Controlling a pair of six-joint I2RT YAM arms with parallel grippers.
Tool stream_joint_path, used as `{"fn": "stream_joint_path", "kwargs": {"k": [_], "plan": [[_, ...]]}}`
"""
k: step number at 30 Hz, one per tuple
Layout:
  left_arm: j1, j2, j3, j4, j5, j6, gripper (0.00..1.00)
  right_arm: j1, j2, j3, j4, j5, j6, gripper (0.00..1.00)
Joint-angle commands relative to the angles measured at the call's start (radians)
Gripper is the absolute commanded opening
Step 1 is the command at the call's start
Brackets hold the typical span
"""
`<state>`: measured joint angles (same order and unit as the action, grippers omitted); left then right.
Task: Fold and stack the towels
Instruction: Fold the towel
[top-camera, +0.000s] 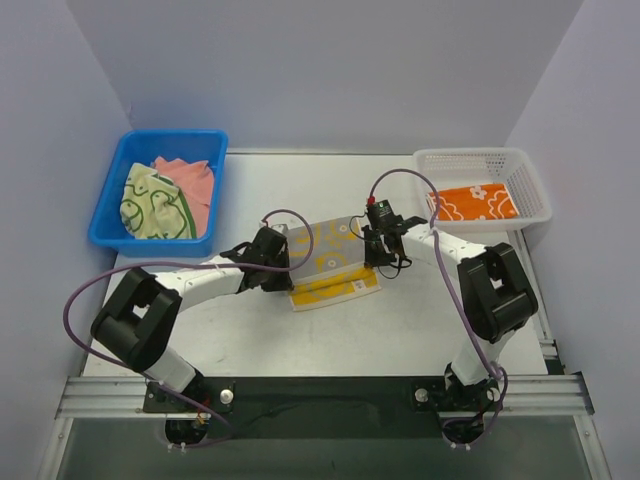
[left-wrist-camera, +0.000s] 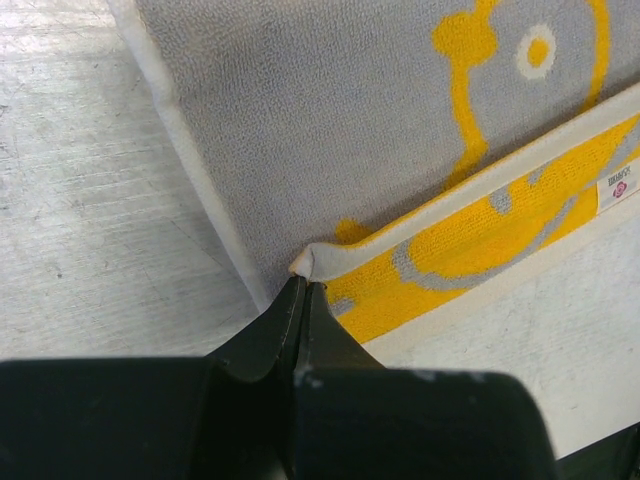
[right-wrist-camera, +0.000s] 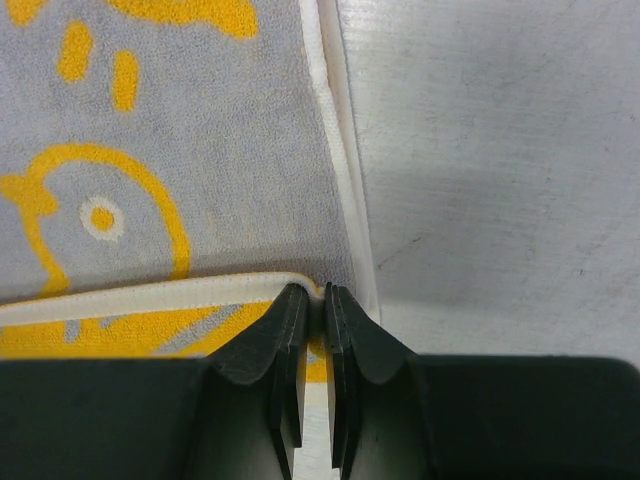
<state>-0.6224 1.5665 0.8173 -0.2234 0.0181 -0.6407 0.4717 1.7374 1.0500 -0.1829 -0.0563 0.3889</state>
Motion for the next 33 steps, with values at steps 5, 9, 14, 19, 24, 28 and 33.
{"fn": "stream_joint_path", "kwargs": {"k": [5, 9, 14, 19, 24, 28, 33], "plan": [[0.001, -0.089, 0.082, -0.114, -0.098, 0.027, 0.01, -0.022, -0.122, 0.027, -0.038, 0.119, -0.030, 0.00], [-0.017, -0.120, 0.102, -0.116, -0.113, 0.010, 0.00, -0.025, -0.182, 0.056, -0.043, 0.142, -0.045, 0.00], [-0.053, -0.100, 0.066, -0.097, -0.101, -0.028, 0.01, -0.027, -0.176, 0.027, -0.044, 0.135, -0.042, 0.00], [-0.082, -0.036, 0.023, -0.038, -0.083, -0.057, 0.01, -0.030, -0.112, -0.021, -0.017, 0.145, -0.032, 0.00], [-0.103, 0.064, 0.017, -0.011, -0.072, -0.068, 0.01, -0.042, -0.044, -0.048, 0.017, 0.145, -0.039, 0.00], [-0.108, 0.067, 0.003, -0.016, -0.092, -0.074, 0.01, -0.042, -0.044, -0.065, 0.020, 0.124, -0.041, 0.00], [-0.114, 0.023, 0.006, -0.051, -0.099, -0.074, 0.11, -0.042, -0.088, -0.093, 0.017, 0.098, -0.036, 0.22]]}}
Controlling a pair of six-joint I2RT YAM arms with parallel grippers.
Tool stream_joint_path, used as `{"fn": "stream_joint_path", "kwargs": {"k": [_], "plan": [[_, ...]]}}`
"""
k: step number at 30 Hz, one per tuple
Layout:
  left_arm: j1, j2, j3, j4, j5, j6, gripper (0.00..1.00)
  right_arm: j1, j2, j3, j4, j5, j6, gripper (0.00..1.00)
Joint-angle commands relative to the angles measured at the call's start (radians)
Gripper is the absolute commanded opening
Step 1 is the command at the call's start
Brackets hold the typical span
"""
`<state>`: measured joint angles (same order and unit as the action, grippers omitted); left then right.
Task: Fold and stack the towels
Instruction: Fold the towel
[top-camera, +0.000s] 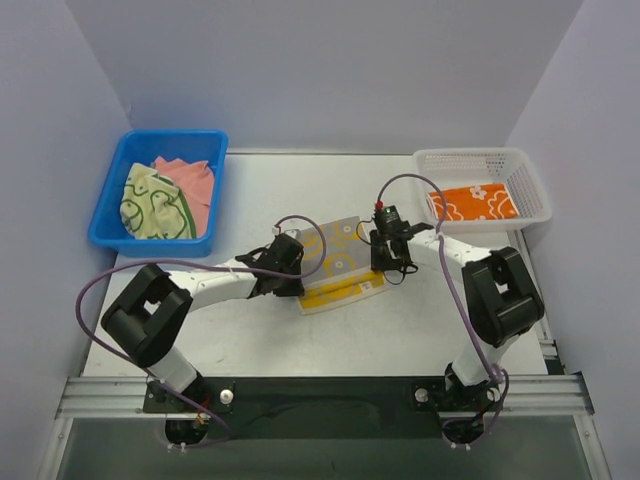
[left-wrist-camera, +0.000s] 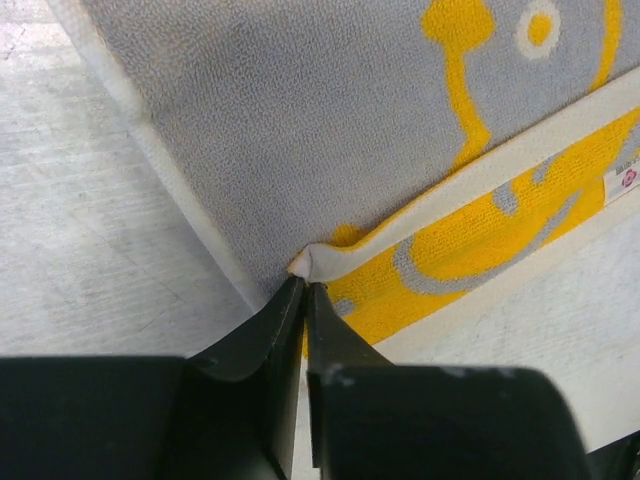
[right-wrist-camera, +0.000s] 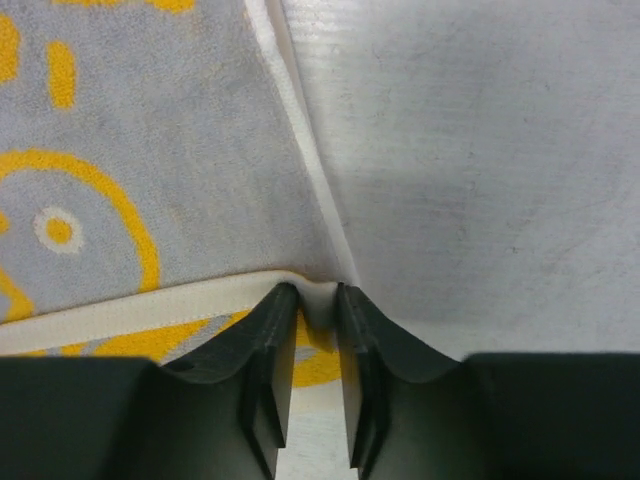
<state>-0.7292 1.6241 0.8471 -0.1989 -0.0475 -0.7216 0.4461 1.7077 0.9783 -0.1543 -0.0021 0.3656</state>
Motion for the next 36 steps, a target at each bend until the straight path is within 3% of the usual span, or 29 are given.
{"fn": "stream_joint_path", "kwargs": {"k": [1, 2, 5, 9, 15, 28, 36], "plan": [[-0.013, -0.061, -0.022, -0.082, -0.029, 0.004, 0.16, -0.017, -0.069, -0.032, -0.011, 0.040, -0.008, 0.26], [-0.028, -0.078, -0.020, -0.091, -0.028, 0.004, 0.37, -0.017, -0.098, -0.035, -0.016, 0.036, -0.010, 0.30], [-0.074, -0.162, -0.008, -0.128, -0.032, 0.008, 0.66, -0.017, -0.182, -0.047, -0.030, 0.008, -0.011, 0.38], [-0.101, -0.285, -0.002, -0.168, -0.052, 0.016, 0.77, -0.015, -0.273, -0.050, -0.045, -0.029, -0.014, 0.42], [-0.090, -0.326, 0.033, -0.178, -0.138, 0.082, 0.77, -0.015, -0.249, 0.005, -0.048, -0.085, 0.019, 0.41], [0.002, 0.074, 0.273, -0.241, -0.114, 0.143, 0.68, -0.009, 0.019, 0.155, -0.057, -0.078, 0.072, 0.34], [-0.010, 0.027, 0.190, -0.247, 0.000, 0.114, 0.60, 0.013, 0.026, 0.103, -0.082, -0.140, 0.039, 0.30]]}}
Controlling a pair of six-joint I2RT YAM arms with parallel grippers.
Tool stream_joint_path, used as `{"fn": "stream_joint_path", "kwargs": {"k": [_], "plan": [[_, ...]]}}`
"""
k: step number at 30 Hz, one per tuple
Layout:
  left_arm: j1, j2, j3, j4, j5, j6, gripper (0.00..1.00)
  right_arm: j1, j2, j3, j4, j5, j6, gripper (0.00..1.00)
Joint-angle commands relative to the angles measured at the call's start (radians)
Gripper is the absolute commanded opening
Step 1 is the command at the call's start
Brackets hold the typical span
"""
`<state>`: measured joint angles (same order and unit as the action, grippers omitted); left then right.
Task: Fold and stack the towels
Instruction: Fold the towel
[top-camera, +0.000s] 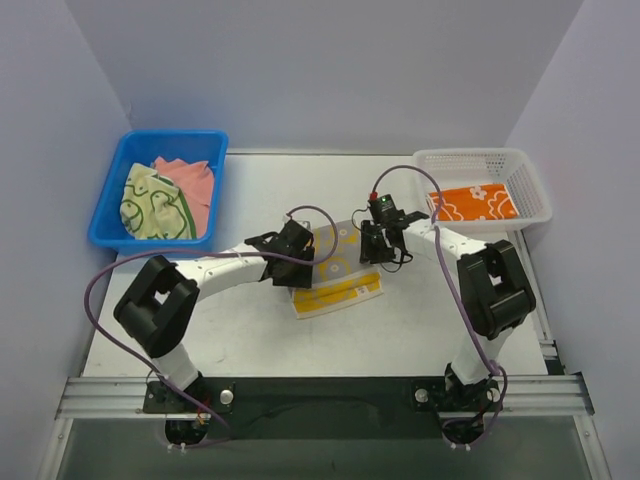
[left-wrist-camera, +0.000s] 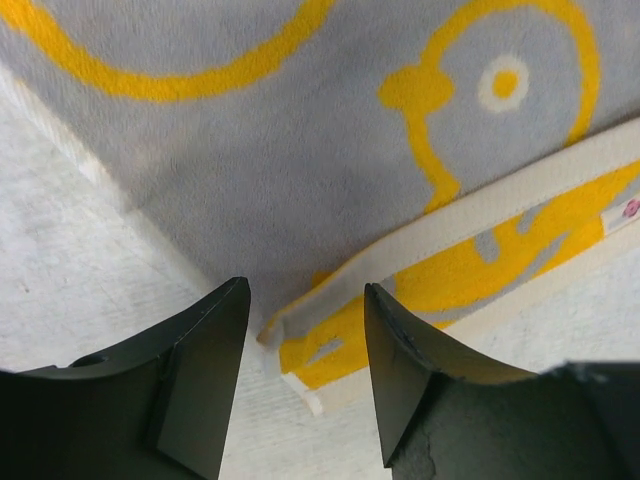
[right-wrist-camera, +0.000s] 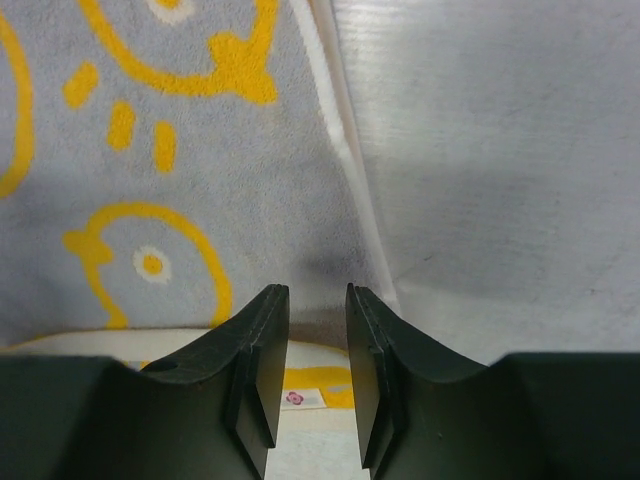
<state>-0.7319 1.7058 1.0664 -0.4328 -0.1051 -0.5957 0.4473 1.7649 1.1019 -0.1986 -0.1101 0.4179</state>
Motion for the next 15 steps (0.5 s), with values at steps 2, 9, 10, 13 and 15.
{"fn": "stream_joint_path", "kwargs": {"k": [2, 9, 10, 13, 15], "plan": [[-0.014, -0.081, -0.063, -0.011, 0.080, -0.019, 0.59, 0.011, -0.051, -0.039, -0.050, -0.046, -0.018, 0.29], [-0.060, -0.153, -0.158, 0.008, 0.176, -0.061, 0.59, 0.021, -0.169, -0.149, -0.074, -0.066, -0.048, 0.26], [-0.082, -0.185, -0.169, 0.012, 0.182, -0.062, 0.59, 0.021, -0.186, -0.172, -0.079, -0.074, -0.059, 0.26], [-0.118, -0.262, -0.213, 0.014, 0.186, -0.070, 0.59, 0.028, -0.277, -0.229, -0.085, -0.066, -0.076, 0.26], [-0.133, -0.307, -0.241, 0.017, 0.170, -0.082, 0.59, 0.036, -0.311, -0.257, -0.087, -0.048, -0.108, 0.26]]}}
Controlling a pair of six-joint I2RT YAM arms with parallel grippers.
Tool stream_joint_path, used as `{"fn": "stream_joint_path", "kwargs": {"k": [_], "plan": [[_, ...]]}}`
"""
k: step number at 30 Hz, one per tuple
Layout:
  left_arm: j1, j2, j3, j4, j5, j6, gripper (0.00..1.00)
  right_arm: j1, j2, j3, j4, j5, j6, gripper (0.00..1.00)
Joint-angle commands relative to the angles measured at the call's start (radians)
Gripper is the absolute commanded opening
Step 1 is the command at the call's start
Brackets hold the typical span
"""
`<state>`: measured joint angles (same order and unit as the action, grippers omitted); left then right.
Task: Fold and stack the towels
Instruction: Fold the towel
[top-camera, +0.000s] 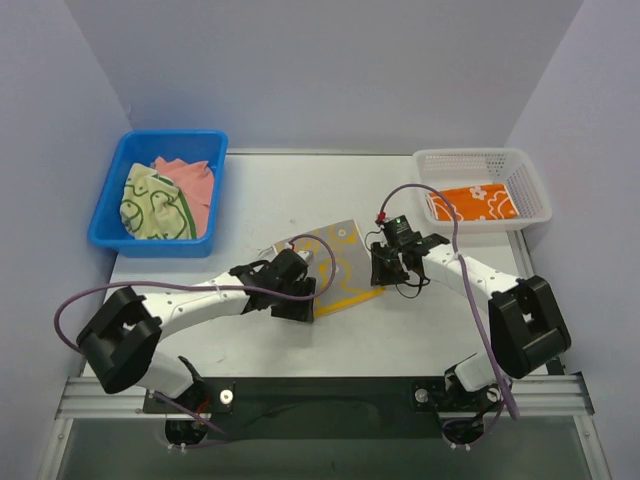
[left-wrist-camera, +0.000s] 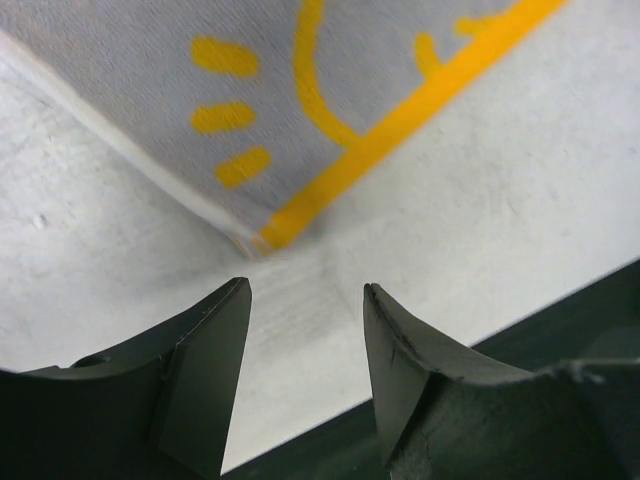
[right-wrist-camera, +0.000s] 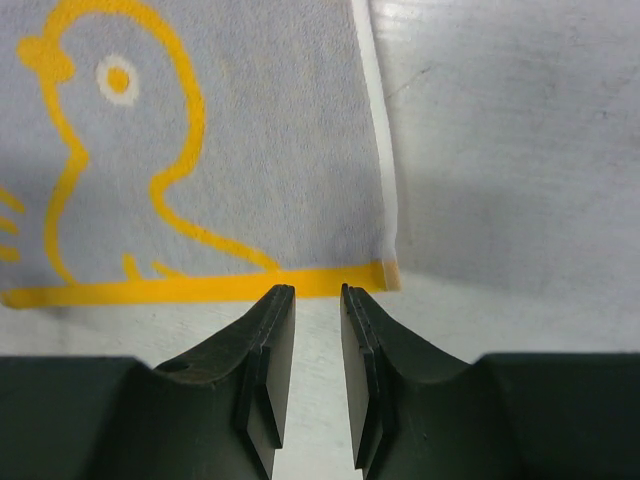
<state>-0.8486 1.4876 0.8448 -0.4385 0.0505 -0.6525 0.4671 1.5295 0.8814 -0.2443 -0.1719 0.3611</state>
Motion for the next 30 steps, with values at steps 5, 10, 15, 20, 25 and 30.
{"fn": "stream_joint_path", "kwargs": {"k": [5, 10, 15, 20, 25, 30], "plan": [[-0.017, -0.217, -0.067, 0.024, -0.085, -0.042, 0.59, 0.033, -0.120, -0.111, -0.046, 0.035, -0.070, 0.25], [-0.001, -0.150, 0.020, 0.026, -0.139, -0.042, 0.56, 0.034, -0.169, -0.090, -0.018, 0.026, -0.004, 0.25], [0.011, 0.020, 0.140, 0.024, -0.136, -0.036, 0.49, 0.022, -0.187, -0.036, 0.045, 0.058, 0.078, 0.23], [0.029, 0.123, 0.126, 0.014, -0.095, -0.022, 0.38, 0.015, -0.094, -0.027, 0.100, 0.031, 0.151, 0.19], [0.055, 0.134, 0.030, 0.014, -0.077, -0.024, 0.34, 0.013, 0.004, -0.070, 0.111, -0.004, 0.196, 0.18], [0.100, 0.117, -0.015, 0.012, -0.060, -0.009, 0.35, 0.034, 0.014, -0.119, 0.024, -0.133, 0.232, 0.16]]}}
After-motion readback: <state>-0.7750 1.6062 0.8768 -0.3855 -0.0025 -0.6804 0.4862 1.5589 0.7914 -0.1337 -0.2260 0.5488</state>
